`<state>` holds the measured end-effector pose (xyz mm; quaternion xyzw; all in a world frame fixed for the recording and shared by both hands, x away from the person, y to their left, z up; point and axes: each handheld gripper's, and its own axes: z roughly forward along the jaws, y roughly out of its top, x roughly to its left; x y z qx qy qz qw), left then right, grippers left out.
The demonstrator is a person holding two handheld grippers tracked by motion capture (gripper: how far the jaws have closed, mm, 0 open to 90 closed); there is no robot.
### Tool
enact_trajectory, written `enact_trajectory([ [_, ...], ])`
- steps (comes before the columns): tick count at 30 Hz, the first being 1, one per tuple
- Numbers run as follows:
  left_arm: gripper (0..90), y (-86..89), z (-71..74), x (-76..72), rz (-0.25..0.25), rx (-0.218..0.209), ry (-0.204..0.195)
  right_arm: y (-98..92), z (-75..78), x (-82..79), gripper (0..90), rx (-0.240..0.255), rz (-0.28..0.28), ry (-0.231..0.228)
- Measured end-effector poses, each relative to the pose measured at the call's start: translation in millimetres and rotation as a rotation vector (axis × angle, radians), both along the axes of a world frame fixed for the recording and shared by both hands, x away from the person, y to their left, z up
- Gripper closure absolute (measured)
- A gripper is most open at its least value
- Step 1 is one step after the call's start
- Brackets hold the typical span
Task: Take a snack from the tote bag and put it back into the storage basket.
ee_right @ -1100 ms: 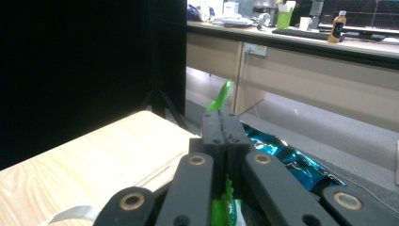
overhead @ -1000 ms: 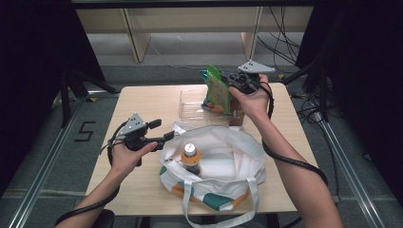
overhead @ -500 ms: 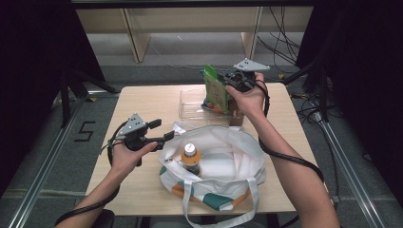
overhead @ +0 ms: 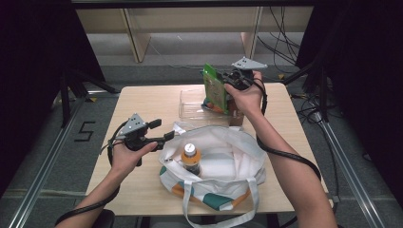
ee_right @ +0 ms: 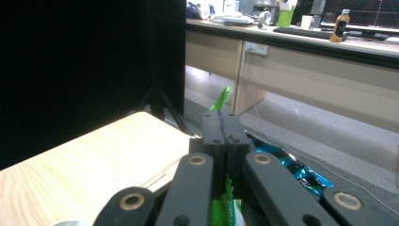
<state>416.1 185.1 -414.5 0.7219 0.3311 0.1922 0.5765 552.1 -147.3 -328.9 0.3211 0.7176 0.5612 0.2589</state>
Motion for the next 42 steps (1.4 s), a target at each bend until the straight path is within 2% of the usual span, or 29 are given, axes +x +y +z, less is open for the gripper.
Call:
enact_trajectory([
  [2,26.1,0.2,0.0,0.4,-0.003,0.006,-0.005,0.4,-0.2,2.1,90.0,-0.015,0.001,-0.017],
  [4,26.1,0.1,0.1,0.4,-0.003,0.008,-0.005,1.7,0.0,2.4,90.0,-0.007,0.004,-0.006],
  [10,26.1,0.2,0.0,0.4,-0.002,0.007,-0.005,4.6,-2.8,6.0,90.0,-0.019,0.004,-0.023],
  [13,26.1,0.3,0.1,0.3,-0.001,0.005,-0.005,6.8,-5.7,7.0,90.0,-0.013,0.005,-0.002],
  [14,26.0,0.3,0.2,0.3,-0.001,0.004,-0.005,7.0,-6.7,8.0,90.0,-0.016,0.003,-0.011],
  [15,26.0,0.4,0.2,0.3,-0.001,0.005,-0.005,7.8,-7.1,7.1,90.0,-0.014,0.007,0.008],
  [16,26.0,0.4,0.1,0.4,-0.001,0.004,-0.005,8.3,-8.4,8.1,90.0,-0.02,0.005,-0.006],
  [22,26.0,0.2,-0.1,0.5,-0.002,0.006,-0.005,11.8,-12.9,9.2,90.0,-0.023,0.01,0.012],
  [25,26.0,0.5,0.0,0.5,-0.001,0.005,-0.005,12.5,-14.1,10.4,90.0,-0.03,0.012,-0.002],
  [29,26.0,0.3,-0.3,0.5,-0.003,0.008,-0.004,14.7,-15.3,10.6,90.0,-0.025,0.021,0.012],
  [34,26.0,0.4,0.1,0.5,-0.002,0.005,-0.006,15.2,-16.1,12.7,90.0,-0.04,0.023,-0.002],
  [35,26.0,0.5,0.1,0.5,-0.001,0.005,-0.005,16.4,-16.9,12.4,90.0,-0.027,0.023,0.01],
  [42,26.0,0.6,-0.1,0.5,-0.002,0.007,-0.005,18.9,-19.3,13.5,90.0,-0.032,0.029,0.011],
])
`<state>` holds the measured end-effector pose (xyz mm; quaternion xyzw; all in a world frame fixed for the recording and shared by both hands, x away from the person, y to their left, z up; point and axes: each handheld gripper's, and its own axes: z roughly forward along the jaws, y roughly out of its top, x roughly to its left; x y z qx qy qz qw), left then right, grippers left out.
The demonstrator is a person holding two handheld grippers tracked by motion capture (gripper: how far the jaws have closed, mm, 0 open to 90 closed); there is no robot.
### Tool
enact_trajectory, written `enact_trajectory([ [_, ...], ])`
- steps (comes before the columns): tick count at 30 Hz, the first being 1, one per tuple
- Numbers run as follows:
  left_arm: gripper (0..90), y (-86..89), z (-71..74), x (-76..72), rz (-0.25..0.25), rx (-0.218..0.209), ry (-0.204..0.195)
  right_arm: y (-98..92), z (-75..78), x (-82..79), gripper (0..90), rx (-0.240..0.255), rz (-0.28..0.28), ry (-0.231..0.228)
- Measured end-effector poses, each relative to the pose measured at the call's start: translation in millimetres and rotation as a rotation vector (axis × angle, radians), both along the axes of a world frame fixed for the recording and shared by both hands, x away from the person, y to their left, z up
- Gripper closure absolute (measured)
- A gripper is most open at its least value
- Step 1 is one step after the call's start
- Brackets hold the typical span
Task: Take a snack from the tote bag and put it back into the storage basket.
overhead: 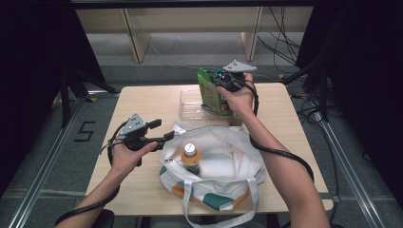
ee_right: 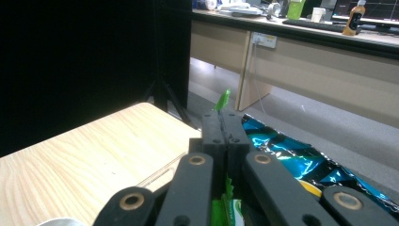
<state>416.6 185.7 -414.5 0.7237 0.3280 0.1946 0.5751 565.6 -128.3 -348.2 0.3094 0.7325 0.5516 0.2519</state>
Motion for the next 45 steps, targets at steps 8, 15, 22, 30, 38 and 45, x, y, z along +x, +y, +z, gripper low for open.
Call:
enact_trajectory([
  [8,26.1,0.0,-0.1,0.0,0.0,-0.002,0.001,0.9,-1.8,2.1,90.0,-0.002,0.0,-0.004],
  [15,26.0,0.0,-0.1,0.0,0.0,0.0,0.001,2.6,-3.4,1.6,90.0,-0.01,0.004,-0.001],
  [22,26.0,0.3,-0.3,0.0,0.0,-0.001,0.003,4.1,-6.1,2.4,90.0,-0.017,0.0,0.0],
  [30,26.0,0.7,0.3,-0.5,0.001,-0.003,0.001,4.2,-8.7,3.9,90.0,-0.027,-0.009,-0.002],
  [38,26.1,1.1,0.0,0.0,-0.002,0.001,-0.001,3.5,-14.9,7.0,90.0,-0.044,-0.014,-0.024],
  [45,26.0,1.3,-0.2,0.0,0.0,0.001,0.0,2.7,-16.5,6.5,90.0,-0.048,-0.019,-0.019],
])
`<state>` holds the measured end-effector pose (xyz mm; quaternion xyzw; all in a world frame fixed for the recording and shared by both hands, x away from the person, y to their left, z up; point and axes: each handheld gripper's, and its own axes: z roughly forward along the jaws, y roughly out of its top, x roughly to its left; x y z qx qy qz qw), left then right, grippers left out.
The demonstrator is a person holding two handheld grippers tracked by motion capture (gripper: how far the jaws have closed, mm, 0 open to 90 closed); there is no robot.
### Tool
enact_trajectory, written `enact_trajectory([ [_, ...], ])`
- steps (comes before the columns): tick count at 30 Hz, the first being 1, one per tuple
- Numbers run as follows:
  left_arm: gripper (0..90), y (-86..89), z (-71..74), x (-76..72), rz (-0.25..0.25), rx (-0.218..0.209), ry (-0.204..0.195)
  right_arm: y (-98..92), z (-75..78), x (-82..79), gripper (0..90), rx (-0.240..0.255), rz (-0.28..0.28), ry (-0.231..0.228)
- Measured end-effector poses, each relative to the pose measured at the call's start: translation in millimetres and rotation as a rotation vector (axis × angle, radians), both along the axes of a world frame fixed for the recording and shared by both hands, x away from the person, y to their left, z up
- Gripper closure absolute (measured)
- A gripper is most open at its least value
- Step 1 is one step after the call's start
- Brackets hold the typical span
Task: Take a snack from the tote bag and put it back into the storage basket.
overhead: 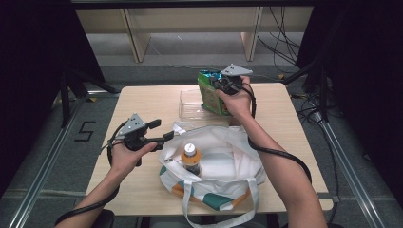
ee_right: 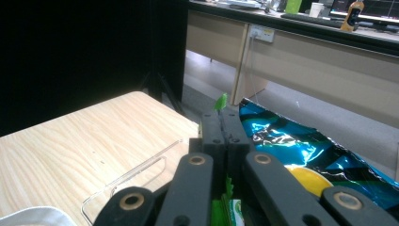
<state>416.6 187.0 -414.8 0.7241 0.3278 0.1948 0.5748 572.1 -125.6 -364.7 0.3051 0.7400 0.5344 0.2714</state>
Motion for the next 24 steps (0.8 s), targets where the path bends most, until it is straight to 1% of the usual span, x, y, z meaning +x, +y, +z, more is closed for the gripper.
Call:
enact_trajectory([
  [1,26.1,0.1,0.1,0.0,-0.001,0.001,-0.001,0.1,-0.1,-0.3,90.0,0.005,-0.006,0.002],
  [2,26.0,0.0,0.2,-0.1,-0.001,0.001,-0.001,-1.0,0.4,0.5,90.0,-0.001,0.001,-0.002],
  [4,26.0,-0.1,0.2,-0.1,-0.001,0.0,-0.001,-0.9,0.3,-1.2,90.0,-0.002,-0.014,0.002],
  [6,26.0,-0.3,0.1,-0.1,-0.002,0.001,0.0,-1.6,0.1,-1.5,90.0,-0.008,-0.013,0.005],
  [7,26.0,-0.5,0.1,-0.2,-0.002,0.001,0.0,-2.1,0.3,-1.4,90.0,-0.016,-0.015,-0.001],
  [8,26.0,-0.6,0.0,-0.2,-0.002,0.001,0.0,-1.8,0.0,-1.2,90.0,-0.013,-0.021,-0.008],
  [9,26.0,-0.6,0.0,-0.2,-0.002,0.001,0.0,-2.4,0.2,-1.1,90.0,-0.02,-0.017,-0.003],
  [10,26.1,-0.6,0.0,-0.1,-0.002,0.001,0.0,-2.8,0.2,-0.1,90.0,-0.025,-0.009,-0.009],
  [11,26.0,-0.6,0.0,-0.1,-0.002,0.002,0.0,-2.6,-0.1,-0.3,90.0,-0.018,-0.012,0.0],
  [13,26.1,-0.6,-0.1,0.1,-0.002,0.001,0.0,-1.8,-0.6,0.3,90.0,-0.02,-0.018,-0.002],
  [14,26.0,-0.6,0.0,0.0,-0.002,0.001,0.0,-1.4,-0.8,1.2,90.0,-0.02,-0.02,-0.013],
  [15,26.0,-0.5,0.0,0.0,-0.002,0.001,0.0,-0.8,-0.7,1.1,90.0,-0.016,-0.025,-0.006],
  [16,26.0,-0.5,0.0,0.0,-0.003,0.001,-0.001,-1.3,-0.5,2.5,90.0,-0.023,-0.013,-0.013],
  [17,26.0,-0.3,0.0,0.1,-0.003,0.001,-0.001,-0.8,-0.9,3.1,90.0,-0.018,-0.008,-0.01],
  [18,26.0,-0.3,-0.1,0.2,-0.002,0.0,0.0,0.5,-1.3,3.0,90.0,-0.016,-0.015,-0.014],
  [21,26.0,-0.3,-0.1,0.1,-0.003,0.0,0.0,1.4,-1.5,4.2,90.0,-0.018,-0.002,0.002],
  [22,26.0,-0.3,0.0,0.1,-0.003,0.001,-0.001,2.8,-1.9,3.9,90.0,-0.013,-0.013,-0.004],
  [24,26.0,-0.4,0.0,0.1,-0.003,0.001,0.0,2.6,-1.8,5.2,90.0,-0.027,0.001,-0.013],
])
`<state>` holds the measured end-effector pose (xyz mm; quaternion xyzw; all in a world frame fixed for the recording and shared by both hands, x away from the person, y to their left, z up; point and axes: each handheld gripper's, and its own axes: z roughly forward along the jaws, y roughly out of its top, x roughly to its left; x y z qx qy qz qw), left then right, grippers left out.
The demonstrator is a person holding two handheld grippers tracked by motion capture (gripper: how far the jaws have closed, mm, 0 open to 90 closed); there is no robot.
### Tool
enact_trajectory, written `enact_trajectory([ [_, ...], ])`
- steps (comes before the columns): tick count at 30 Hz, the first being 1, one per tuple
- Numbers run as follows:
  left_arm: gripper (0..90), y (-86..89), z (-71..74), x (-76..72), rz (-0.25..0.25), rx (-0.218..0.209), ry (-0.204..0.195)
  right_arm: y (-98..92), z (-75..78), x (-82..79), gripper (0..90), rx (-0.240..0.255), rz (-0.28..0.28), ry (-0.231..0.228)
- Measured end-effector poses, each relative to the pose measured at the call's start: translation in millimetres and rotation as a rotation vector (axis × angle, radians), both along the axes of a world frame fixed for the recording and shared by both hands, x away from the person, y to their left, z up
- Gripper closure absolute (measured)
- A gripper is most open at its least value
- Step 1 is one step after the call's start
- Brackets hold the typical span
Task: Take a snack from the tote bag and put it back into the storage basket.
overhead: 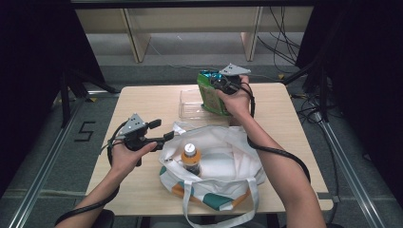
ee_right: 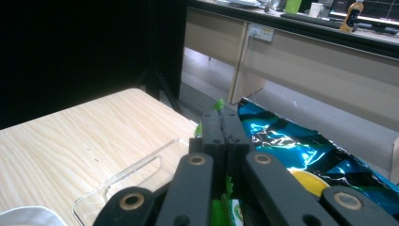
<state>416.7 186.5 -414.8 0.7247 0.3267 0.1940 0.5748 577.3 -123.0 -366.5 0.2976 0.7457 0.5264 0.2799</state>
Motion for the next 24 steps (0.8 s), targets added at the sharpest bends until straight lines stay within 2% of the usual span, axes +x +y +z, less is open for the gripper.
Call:
enact_trajectory([
  [3,26.0,-0.4,-0.2,0.0,0.001,-0.002,0.002,1.2,-0.5,1.4,90.0,-0.002,0.003,-0.02],
  [4,26.0,-0.4,-0.2,0.0,0.001,-0.002,0.002,2.5,-0.7,-0.3,90.0,0.011,-0.007,0.0],
  [11,26.0,-0.3,-0.3,0.1,0.0,-0.003,0.002,3.9,-0.9,1.8,90.0,0.01,0.003,-0.003],
  [12,26.0,-0.2,-0.4,0.2,0.0,-0.002,0.002,3.4,-0.9,2.8,90.0,-0.005,0.005,-0.022],
  [14,26.0,-0.2,-0.5,0.2,0.0,-0.002,0.003,3.4,-1.2,3.0,90.0,-0.01,0.0,-0.026],
  [19,26.0,0.1,0.0,0.0,-0.001,0.0,-0.001,4.2,-3.2,2.2,90.0,-0.01,-0.002,-0.009],
  [21,26.0,0.2,0.0,-0.1,-0.001,0.0,-0.001,3.6,-3.0,3.0,90.0,-0.021,0.005,-0.018],
  [22,26.0,0.2,-0.1,0.0,-0.001,0.0,-0.001,4.3,-3.4,1.4,90.0,-0.013,0.005,0.002],
  [24,26.0,0.1,0.0,0.0,-0.001,0.0,-0.001,3.9,-4.1,2.1,90.0,-0.02,0.008,-0.006],
])
